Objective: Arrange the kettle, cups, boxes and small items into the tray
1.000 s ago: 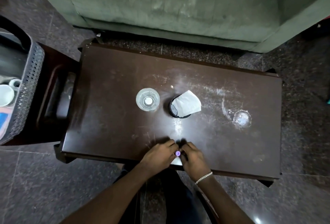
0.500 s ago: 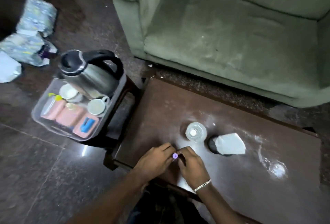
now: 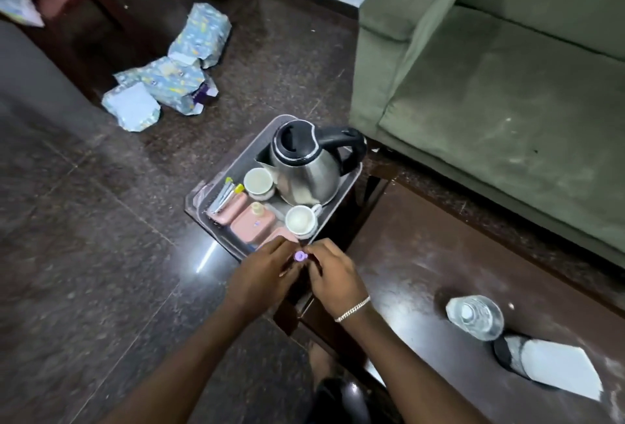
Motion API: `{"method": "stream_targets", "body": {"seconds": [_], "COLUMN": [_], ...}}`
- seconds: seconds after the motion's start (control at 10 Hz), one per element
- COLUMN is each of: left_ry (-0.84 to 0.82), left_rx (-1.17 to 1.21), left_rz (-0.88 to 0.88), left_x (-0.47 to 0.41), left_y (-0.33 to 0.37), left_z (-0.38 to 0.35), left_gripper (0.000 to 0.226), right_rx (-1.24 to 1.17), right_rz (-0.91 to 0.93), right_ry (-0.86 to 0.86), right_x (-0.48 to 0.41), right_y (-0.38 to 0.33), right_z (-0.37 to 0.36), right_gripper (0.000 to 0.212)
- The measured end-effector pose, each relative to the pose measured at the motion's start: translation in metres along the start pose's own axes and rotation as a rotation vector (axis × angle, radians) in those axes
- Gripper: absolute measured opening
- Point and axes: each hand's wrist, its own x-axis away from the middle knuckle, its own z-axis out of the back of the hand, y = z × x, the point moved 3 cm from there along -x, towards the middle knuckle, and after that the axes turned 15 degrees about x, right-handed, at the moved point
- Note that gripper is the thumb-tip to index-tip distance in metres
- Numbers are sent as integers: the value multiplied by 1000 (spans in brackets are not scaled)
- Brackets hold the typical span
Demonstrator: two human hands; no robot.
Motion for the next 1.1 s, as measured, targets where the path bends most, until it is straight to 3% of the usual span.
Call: {"method": "stream_targets", "body": {"seconds": [0.2,0.3,0.5,0.7,0.9,1.1], "left_ry": [187,193,204,261,203,173], "left_rx": [-27,-33,-127,-172,-146,-146], "left_rz": [137,221,253,207,286,265], "left_x": [-3,-9,-25,-33,-34,-34], "left_y": [-58,-78,-107,-127,-122,-112], "left_z": [38,48,55,53,54,53], "left_gripper": [17,17,36,27,33,46], "right_rx": [15,73,134,167,165,143], "right_rz": [-23,-28,-41,-31,-56,-34], "right_ry": [-147,-184,-222,-262,-270,-138], "right_x": [-54,-75,-101,-115,-114,-100], "right_y": [-47,-57,-64,-66,-61,-49], "right_z": [-44,-63,-80,-87,-87,-78], "right_gripper": [38,34,30,28,30,36]}}
